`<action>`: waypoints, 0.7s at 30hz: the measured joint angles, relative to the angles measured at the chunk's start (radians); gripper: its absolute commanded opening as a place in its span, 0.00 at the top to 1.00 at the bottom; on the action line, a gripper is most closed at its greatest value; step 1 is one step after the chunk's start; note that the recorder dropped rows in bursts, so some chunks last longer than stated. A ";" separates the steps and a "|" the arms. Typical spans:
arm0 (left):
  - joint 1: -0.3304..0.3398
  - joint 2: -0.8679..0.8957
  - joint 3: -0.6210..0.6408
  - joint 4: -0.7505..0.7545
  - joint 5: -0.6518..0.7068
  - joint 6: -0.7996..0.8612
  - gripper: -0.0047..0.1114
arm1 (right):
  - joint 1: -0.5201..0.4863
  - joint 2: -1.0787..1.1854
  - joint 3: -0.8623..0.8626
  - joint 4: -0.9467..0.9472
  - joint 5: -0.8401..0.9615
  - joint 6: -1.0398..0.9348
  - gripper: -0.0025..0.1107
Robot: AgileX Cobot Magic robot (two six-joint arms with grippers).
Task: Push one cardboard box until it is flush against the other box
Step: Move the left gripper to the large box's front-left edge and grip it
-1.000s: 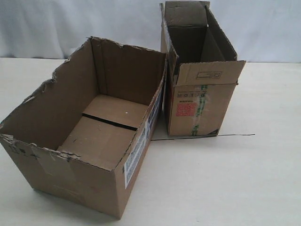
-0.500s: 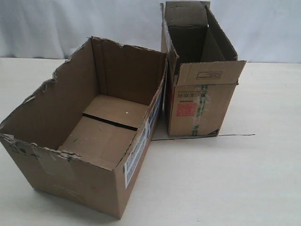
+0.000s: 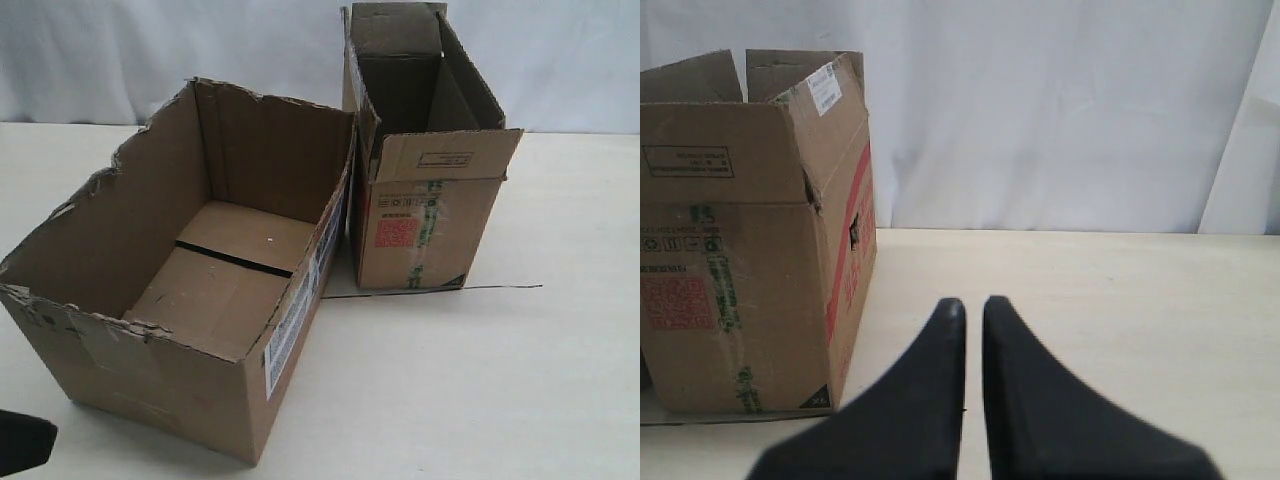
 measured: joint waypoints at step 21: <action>0.000 0.422 0.006 -0.309 -0.087 0.334 0.96 | 0.000 0.000 0.000 0.000 0.000 0.000 0.93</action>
